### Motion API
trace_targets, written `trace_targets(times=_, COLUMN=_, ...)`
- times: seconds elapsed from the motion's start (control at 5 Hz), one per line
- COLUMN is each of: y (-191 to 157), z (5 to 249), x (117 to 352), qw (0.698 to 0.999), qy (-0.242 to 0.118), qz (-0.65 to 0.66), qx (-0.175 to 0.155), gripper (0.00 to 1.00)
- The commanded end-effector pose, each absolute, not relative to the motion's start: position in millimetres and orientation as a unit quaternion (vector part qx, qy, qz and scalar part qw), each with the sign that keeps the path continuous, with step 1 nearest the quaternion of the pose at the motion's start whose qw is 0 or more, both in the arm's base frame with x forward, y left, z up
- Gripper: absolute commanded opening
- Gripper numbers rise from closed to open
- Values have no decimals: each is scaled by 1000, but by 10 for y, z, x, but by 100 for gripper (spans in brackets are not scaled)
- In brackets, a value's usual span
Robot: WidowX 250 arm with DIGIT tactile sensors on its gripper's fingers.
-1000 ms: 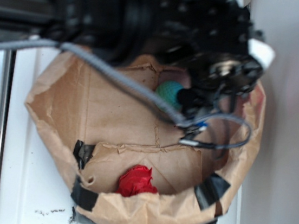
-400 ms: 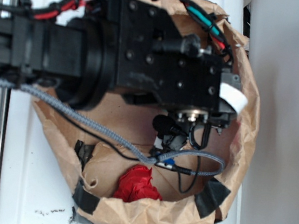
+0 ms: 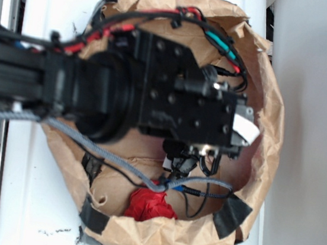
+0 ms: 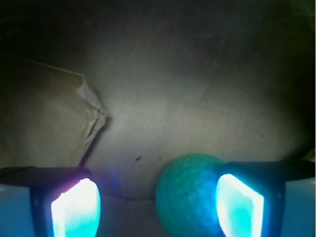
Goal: Grab the green ball.
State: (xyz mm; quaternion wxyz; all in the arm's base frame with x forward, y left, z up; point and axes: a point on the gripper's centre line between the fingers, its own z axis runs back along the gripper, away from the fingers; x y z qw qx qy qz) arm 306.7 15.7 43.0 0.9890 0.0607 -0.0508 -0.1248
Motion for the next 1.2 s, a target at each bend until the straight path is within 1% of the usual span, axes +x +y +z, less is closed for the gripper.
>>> trace_targets(times=0.0, y=142, z=356, x=3109, qw=989, qy=-42, qz=-117, qx=75, gripper=0)
trace_targets(times=0.2, y=104, z=430, x=3077, qw=988, qy=-50, qz=-128, qx=77, gripper=0)
trace_targets(times=0.4, y=74, z=443, x=3054, qw=986, qy=-50, qz=-137, qx=83, gripper=0)
trace_targets(times=0.8, y=43, z=496, x=3013, qw=983, qy=-62, qz=-150, qx=86, gripper=0)
trace_targets(times=1.0, y=46, z=538, x=2966, qw=982, qy=-71, qz=-151, qx=82, gripper=0)
